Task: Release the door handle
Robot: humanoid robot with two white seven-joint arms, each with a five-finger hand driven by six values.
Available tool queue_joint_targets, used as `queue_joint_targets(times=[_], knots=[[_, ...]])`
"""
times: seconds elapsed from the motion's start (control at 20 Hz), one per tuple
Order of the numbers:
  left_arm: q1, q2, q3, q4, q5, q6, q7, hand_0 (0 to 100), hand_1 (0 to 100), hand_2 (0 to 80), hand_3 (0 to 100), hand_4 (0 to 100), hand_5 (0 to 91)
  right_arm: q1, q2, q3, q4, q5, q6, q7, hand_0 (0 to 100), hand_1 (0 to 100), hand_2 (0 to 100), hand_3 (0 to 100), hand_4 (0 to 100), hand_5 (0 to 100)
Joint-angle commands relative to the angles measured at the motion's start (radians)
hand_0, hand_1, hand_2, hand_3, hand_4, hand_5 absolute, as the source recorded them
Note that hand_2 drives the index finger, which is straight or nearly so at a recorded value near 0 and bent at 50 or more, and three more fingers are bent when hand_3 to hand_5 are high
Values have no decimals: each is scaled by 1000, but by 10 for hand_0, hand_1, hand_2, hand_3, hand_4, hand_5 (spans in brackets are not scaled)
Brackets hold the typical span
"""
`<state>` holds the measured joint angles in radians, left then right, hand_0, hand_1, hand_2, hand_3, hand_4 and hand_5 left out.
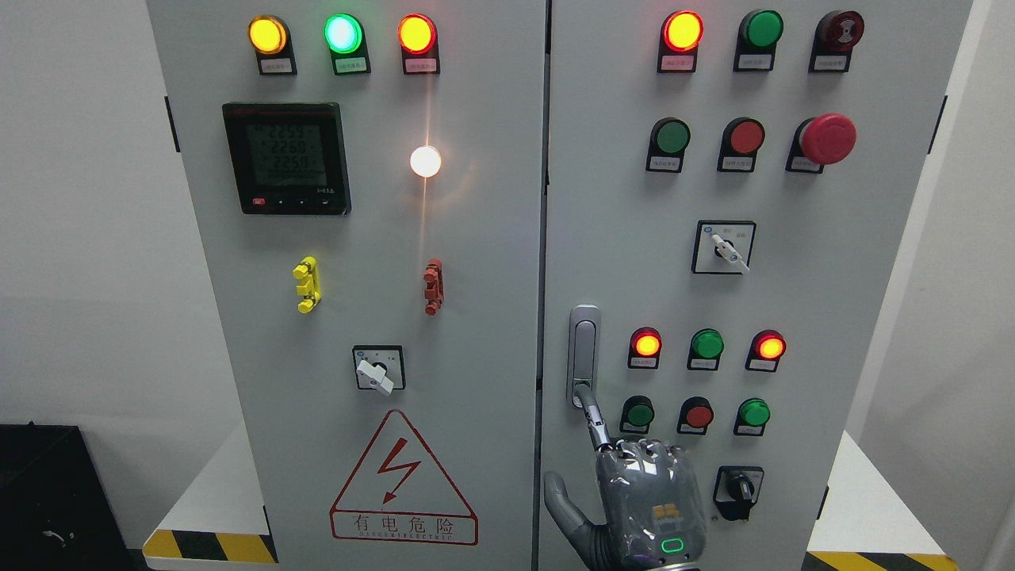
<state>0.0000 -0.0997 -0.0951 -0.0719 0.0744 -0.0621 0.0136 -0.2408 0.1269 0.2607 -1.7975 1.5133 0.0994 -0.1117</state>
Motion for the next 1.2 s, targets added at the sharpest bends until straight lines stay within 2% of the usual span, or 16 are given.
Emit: queue_joint_targets(times=[0.0,1.15], knots=[[17,0,0,0,-1,-1,0,120,556,0,0,0,0,-14,0,2,29,5,6,9,434,273,54,989,973,1000],[17,0,0,0,1,-1,0,120,556,0,0,0,0,-26,0,6,44,8,26,12,434,273,69,989,968,1000]])
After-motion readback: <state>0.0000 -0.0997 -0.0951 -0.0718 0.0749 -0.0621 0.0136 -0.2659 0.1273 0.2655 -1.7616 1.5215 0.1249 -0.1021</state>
